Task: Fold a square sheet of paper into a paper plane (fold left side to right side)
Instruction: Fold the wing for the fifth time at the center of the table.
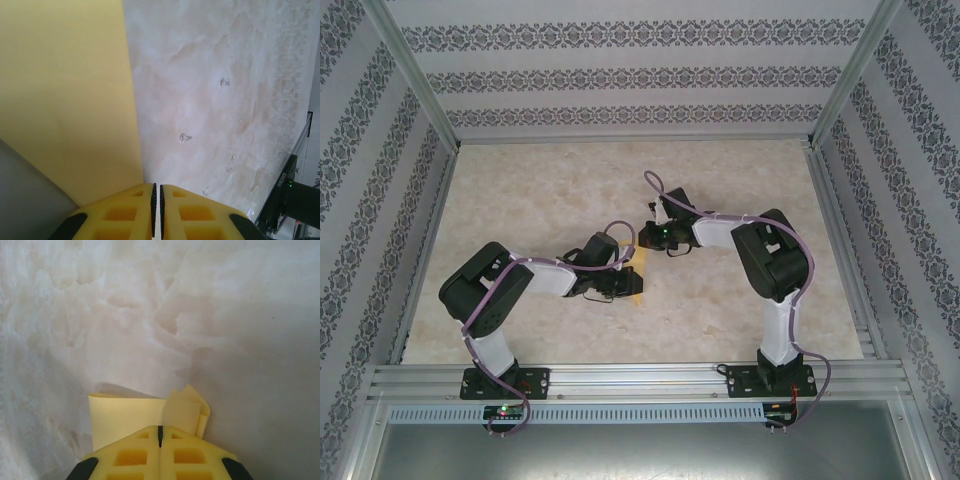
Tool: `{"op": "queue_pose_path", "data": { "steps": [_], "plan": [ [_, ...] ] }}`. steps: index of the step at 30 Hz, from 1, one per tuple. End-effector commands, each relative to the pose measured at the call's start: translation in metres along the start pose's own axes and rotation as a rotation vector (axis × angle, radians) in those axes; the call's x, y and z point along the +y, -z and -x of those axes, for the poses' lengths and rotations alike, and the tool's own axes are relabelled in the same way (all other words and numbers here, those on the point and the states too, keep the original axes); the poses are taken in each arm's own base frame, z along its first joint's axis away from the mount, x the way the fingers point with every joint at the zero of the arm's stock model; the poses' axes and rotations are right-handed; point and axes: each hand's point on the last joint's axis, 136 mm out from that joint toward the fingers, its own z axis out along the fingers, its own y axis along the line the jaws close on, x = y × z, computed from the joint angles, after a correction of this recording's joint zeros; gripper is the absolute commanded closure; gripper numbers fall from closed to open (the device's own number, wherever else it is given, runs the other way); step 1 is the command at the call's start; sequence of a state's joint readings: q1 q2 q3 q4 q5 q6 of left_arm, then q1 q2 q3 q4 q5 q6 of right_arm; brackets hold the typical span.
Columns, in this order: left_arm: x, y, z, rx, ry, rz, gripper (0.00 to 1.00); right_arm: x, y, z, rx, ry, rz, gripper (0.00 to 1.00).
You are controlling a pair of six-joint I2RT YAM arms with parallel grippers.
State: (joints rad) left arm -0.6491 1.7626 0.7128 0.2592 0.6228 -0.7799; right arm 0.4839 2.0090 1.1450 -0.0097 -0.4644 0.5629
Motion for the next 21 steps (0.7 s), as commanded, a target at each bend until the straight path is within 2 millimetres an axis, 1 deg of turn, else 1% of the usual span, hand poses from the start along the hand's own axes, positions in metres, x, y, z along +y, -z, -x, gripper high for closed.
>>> {"op": "queue_pose_path", "data": {
  "steps": [1, 7, 10, 18, 21],
  "plan": [
    [0.024, -0.01, -0.032, 0.077, 0.033, 0.082, 0.85, -0.024, -0.002, 0.024, -0.061, 0.013, -0.083, 1.0],
    [0.023, -0.01, -0.033, 0.075, 0.034, 0.079, 0.85, -0.034, -0.007, 0.038, -0.067, -0.007, -0.086, 1.0],
    [0.022, -0.009, -0.032, 0.072, 0.03, 0.077, 0.85, -0.036, -0.008, 0.048, -0.079, -0.013, -0.082, 1.0],
    [0.021, -0.009, -0.031, 0.068, 0.029, 0.074, 0.85, -0.041, -0.006, 0.074, -0.112, -0.026, -0.085, 1.0],
    [0.02, -0.008, -0.03, 0.063, 0.027, 0.073, 0.85, -0.042, 0.0, 0.085, -0.139, -0.022, -0.081, 1.0]
  ]
}}
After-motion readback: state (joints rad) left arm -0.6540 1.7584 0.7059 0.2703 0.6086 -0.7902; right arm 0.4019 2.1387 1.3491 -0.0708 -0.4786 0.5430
